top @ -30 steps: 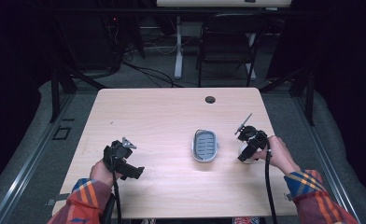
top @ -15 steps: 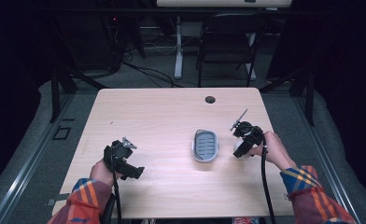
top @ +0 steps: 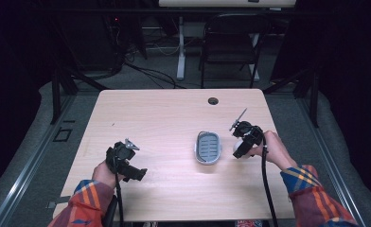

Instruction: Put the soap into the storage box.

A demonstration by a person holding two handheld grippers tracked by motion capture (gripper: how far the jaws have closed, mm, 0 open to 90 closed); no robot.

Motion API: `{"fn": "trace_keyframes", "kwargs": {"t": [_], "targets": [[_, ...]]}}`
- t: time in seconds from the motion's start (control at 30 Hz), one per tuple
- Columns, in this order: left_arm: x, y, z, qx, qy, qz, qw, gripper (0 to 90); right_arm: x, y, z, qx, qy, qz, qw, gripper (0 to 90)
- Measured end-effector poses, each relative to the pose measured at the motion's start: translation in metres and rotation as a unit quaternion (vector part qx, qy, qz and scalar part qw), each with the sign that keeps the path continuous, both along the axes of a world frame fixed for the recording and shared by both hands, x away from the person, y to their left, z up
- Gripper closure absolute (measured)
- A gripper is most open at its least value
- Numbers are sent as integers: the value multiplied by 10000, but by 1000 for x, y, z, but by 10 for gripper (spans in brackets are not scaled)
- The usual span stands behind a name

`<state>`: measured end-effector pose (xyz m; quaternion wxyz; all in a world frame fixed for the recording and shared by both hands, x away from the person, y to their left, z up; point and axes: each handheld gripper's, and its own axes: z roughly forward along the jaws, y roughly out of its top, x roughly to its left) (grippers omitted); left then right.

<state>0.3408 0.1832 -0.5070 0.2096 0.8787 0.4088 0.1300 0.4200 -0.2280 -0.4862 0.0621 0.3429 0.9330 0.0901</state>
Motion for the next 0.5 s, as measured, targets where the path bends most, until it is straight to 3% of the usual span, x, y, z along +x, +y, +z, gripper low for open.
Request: {"fn": "trace_keyframes", "kwargs": {"t": [0.1,0.13,0.23,0.5], "targets": [[0,0,0,-9,-21,1,10000,6,1,4,3,-37,-29,31,10000,246],[0,0,0,-3,-21,-7,10000,6,1,6,2,109,-67,-34,9999,246],[0,-1,0,13,-23,-4,10000,6,3,13,8,-55,-77,136,9999,246],[-1,-1,0,18,-35,-7,10000,7,6,22,16,0,-166,212,9996,246]]}}
